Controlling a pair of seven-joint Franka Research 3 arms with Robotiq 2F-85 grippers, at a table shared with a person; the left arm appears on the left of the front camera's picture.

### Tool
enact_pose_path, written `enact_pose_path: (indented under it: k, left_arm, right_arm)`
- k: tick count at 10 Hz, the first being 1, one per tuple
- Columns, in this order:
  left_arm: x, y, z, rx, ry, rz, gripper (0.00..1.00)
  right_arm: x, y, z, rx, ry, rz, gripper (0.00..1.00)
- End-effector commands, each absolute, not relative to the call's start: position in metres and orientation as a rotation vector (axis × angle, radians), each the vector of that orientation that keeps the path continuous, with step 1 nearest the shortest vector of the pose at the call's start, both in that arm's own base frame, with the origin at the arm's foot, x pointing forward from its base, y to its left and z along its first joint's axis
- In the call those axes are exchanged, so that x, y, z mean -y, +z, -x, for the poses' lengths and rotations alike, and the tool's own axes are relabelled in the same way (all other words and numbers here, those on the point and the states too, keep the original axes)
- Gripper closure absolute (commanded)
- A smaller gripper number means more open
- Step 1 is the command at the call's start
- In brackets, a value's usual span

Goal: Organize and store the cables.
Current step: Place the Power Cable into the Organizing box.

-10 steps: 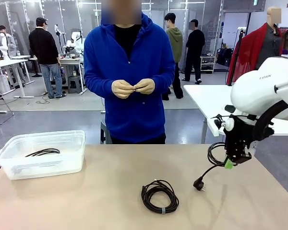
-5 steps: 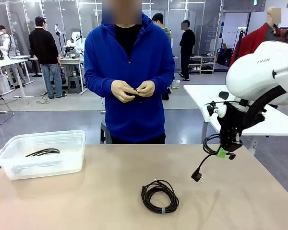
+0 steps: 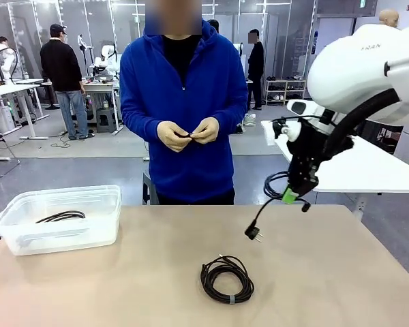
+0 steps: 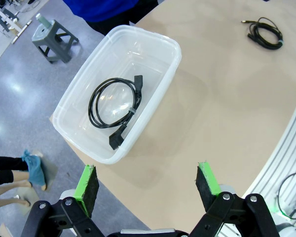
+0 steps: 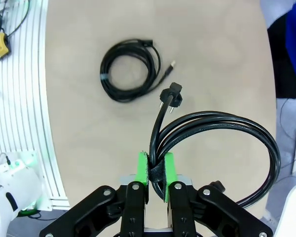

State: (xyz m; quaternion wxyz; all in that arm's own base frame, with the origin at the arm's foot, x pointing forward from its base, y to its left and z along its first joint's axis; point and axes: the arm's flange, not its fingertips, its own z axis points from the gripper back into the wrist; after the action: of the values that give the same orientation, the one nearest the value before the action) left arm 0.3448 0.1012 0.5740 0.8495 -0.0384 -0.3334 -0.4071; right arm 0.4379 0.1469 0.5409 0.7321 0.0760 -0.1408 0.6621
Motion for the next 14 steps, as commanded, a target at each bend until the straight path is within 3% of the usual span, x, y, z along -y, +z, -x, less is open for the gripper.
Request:
enact_pose_path:
  k: [1,4,13,14]
  left_arm:
    - [-0.100,0.575,-0.344,0.697,-0.843,0.068,0.00]
    - [-0.100,0.575,-0.344,0.697,-0.843,0.068,0.00]
    - [-0.100,0.575,-0.344,0.697,-0.843,0.068,0.00]
    - [-0.100,0.575,-0.344,0.697,-0.843,0.068,0.00]
  right_arm:
    - [-0.178,0.548,-0.437,0.300,1.473,-0.153,1.00]
    - [-0.212,0.558,-0.422,0.306,1.510,-0.120,1.00]
    - [-0.208,0.553,-0.420,0.307,1.539,-0.144,1.00]
    - [-0.208,0.552,-0.419,0.305,1.535,-0.147,0.84]
